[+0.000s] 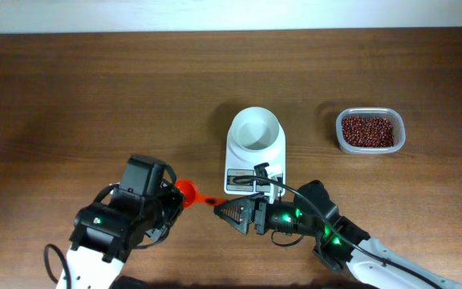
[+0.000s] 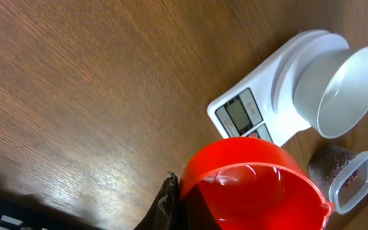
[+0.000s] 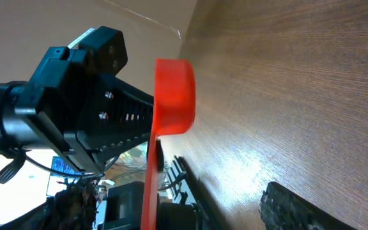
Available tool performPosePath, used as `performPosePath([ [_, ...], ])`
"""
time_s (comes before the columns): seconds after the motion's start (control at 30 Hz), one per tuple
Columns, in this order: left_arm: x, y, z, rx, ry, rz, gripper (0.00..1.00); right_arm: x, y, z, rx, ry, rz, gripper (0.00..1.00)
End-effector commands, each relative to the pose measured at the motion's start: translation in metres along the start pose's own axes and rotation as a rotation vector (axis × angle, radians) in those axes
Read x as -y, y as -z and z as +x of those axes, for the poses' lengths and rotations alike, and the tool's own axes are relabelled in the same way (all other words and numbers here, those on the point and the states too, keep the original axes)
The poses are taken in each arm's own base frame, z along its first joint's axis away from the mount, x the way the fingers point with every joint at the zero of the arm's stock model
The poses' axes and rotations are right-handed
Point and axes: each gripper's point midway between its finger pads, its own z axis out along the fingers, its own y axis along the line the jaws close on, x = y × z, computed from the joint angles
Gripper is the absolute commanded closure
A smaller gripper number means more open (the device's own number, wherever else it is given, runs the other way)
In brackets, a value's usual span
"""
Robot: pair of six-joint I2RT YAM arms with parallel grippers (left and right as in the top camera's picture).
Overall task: Scoop and weigh 50g on scale
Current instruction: 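Grasp the orange scoop handle with the right gripper beside the left gripper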
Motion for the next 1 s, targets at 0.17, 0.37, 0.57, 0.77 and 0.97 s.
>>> performPosePath([
  [0.17, 0.0, -0.004, 0.012, -0.031, -0.06, -0.008, 1.0, -0.009, -0.002, 0.006, -0.038, 0.011, -0.032, 0.17],
  [0.37, 0.0, -0.004, 0.012, -0.032, -0.084, -0.007, 1.0, -0.007, -0.002, 0.003, -0.023, 0.015, -0.023, 0.35],
  [0.57, -0.001, -0.005, 0.012, -0.033, -0.021, -0.014, 1.0, -0.007, -0.002, 0.002, -0.018, -0.011, -0.021, 0.4],
  [0.77, -0.001, -0.025, 0.023, -0.097, -0.014, -0.084, 1.0, -0.007, -0.002, 0.001, -0.014, -0.009, -0.021, 0.43],
  [0.97, 0.009, -0.032, 0.034, -0.111, -0.03, -0.077, 1.0, -0.003, -0.002, -0.005, 0.021, -0.012, 0.003, 0.54],
])
